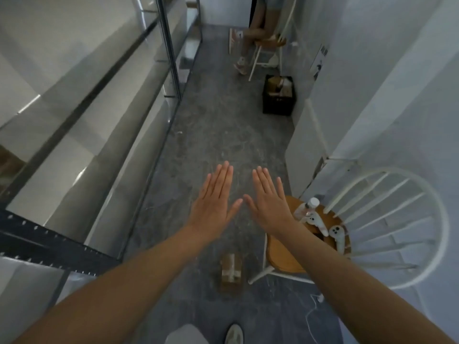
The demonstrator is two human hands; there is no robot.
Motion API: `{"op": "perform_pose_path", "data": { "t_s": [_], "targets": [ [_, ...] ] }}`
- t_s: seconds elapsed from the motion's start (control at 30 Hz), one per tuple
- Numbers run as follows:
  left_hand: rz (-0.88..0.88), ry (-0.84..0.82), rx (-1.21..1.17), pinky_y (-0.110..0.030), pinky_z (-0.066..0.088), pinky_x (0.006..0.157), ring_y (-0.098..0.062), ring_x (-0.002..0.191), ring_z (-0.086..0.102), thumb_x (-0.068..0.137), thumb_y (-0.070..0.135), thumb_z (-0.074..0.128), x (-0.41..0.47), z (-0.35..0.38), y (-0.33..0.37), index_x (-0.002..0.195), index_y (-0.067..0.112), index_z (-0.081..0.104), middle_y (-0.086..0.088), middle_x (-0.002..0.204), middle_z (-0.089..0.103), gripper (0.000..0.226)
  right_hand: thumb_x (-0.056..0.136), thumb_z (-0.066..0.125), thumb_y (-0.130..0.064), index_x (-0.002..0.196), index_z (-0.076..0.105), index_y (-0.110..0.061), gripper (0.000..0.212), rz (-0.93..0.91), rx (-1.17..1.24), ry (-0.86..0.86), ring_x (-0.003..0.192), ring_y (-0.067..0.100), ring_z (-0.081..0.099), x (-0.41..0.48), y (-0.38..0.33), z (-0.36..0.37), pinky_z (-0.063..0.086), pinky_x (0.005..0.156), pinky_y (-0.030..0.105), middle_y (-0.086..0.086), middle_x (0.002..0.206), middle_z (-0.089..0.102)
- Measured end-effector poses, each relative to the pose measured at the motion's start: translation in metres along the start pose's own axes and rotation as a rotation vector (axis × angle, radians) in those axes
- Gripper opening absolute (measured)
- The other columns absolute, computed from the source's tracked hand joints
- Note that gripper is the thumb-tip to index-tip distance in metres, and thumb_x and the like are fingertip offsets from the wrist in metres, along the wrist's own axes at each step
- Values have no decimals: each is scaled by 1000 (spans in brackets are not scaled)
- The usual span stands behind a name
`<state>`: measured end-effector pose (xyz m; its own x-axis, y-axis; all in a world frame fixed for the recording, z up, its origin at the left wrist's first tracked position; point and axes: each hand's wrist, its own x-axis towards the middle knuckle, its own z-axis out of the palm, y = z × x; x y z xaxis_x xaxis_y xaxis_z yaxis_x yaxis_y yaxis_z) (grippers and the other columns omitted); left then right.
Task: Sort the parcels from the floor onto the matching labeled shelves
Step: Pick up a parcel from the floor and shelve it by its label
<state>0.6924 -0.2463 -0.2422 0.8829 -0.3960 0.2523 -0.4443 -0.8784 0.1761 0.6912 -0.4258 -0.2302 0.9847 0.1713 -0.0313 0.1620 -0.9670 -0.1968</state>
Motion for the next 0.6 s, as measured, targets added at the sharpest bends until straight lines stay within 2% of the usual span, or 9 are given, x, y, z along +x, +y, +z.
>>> {"op": "perform_pose_path", "data": {
  "t_s": [0.2, 0.43, 0.6],
  "targets": [
    [-74, -69, -42, -41, 2, 128, -23, 157, -1, 102, 53, 25, -2, 29, -16, 160, 2, 6, -14, 169, 3, 79, 109, 23, -47, 161, -5, -11, 69, -8, 15, -105, 157, 15, -14, 3, 15, 37, -17, 122, 39, 4, 171, -9],
    [-207, -167, -69, -40, -1, 128, -23, 157, -3, 104, 51, 24, -1, 78, -41, 160, 3, -1, -13, 170, -2, 78, 109, 23, -46, 162, -3, -11, 69, 74, 107, -200, 157, 16, -13, 11, 19, 89, -9, 127, 43, 4, 171, -8],
    [-312, -223, -145, -39, -2, 128, -23, 157, -2, 104, 50, 23, -8, 134, -56, 160, 3, 2, -13, 170, 0, 76, 109, 26, -44, 162, -1, -11, 68, 163, 235, -291, 157, 16, -12, 15, 23, 147, -7, 127, 41, 3, 171, -7]
  ]
}}
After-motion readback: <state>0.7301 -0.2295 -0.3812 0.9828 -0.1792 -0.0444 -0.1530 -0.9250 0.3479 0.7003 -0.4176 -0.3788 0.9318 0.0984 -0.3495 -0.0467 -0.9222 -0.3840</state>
